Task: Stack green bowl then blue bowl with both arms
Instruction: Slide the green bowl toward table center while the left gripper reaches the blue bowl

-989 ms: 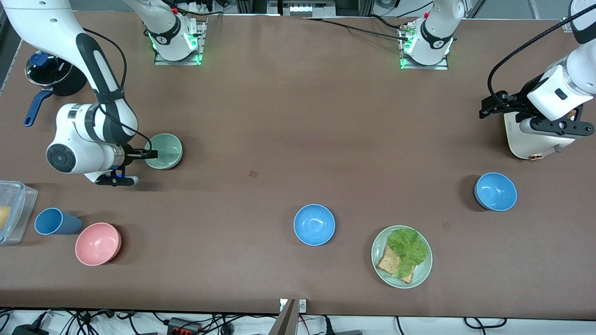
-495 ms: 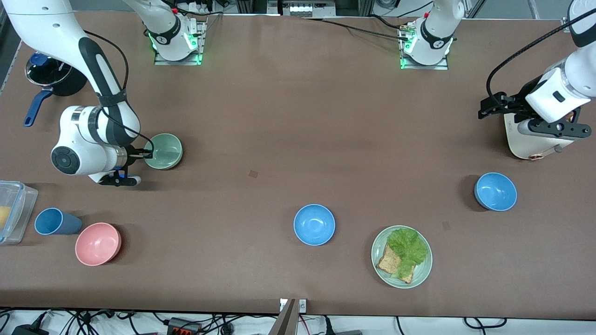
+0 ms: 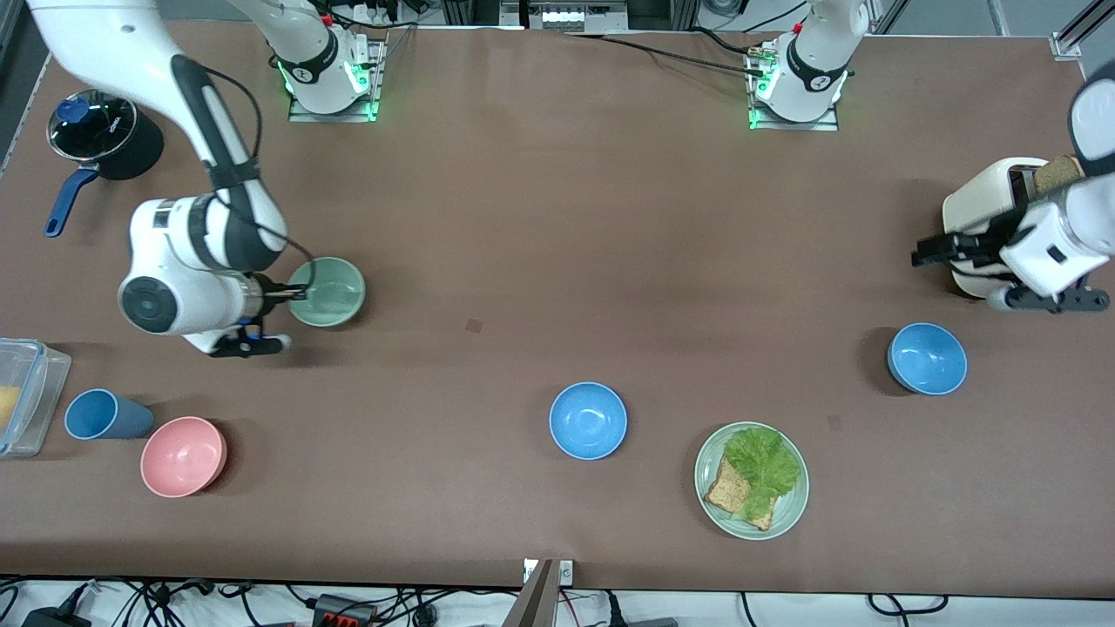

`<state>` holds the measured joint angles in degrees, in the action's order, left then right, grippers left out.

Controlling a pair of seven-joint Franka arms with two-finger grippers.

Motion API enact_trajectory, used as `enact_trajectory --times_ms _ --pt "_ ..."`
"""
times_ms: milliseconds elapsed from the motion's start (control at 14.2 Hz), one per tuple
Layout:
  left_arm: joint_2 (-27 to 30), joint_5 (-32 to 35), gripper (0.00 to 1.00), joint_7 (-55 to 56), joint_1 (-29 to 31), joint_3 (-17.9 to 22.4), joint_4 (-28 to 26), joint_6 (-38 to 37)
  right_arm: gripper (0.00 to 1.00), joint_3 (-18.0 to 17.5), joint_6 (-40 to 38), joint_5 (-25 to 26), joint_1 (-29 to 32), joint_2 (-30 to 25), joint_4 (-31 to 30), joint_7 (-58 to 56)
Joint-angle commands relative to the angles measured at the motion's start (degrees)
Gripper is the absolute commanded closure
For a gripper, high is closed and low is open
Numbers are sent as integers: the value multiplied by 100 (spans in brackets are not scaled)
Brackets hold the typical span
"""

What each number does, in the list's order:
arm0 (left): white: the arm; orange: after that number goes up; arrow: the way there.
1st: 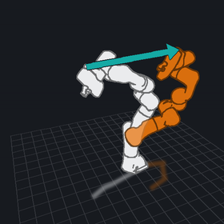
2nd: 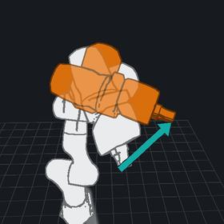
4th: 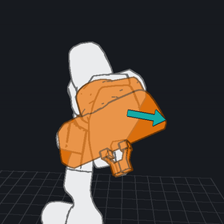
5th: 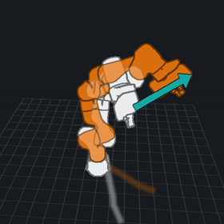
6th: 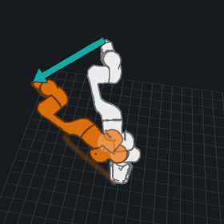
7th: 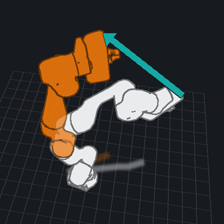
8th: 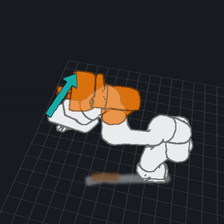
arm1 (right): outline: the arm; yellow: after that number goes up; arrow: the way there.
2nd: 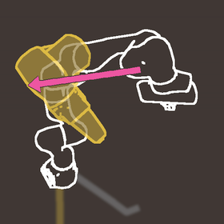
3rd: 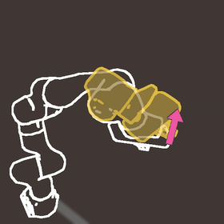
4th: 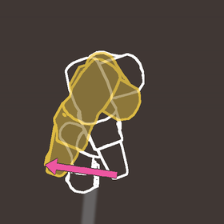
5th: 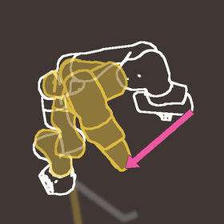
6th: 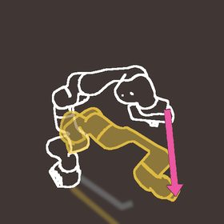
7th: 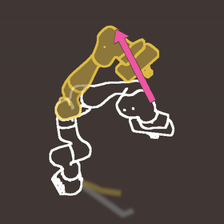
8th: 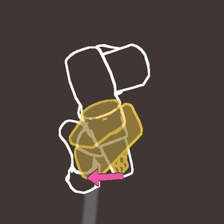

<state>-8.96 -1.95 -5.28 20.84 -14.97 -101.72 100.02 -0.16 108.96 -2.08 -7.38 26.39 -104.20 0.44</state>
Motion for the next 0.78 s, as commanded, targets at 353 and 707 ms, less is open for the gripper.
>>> enact_trajectory --times_ms 353,707 --pt "-1370 414 0 -1809 807 -49 143 1670 100 34 124 -979 -2283 331 813 1860" --pt "-2039 635 0 -2108 956 -41 328 2302 100 34 1109 -1364 -3155 805 822 2882"
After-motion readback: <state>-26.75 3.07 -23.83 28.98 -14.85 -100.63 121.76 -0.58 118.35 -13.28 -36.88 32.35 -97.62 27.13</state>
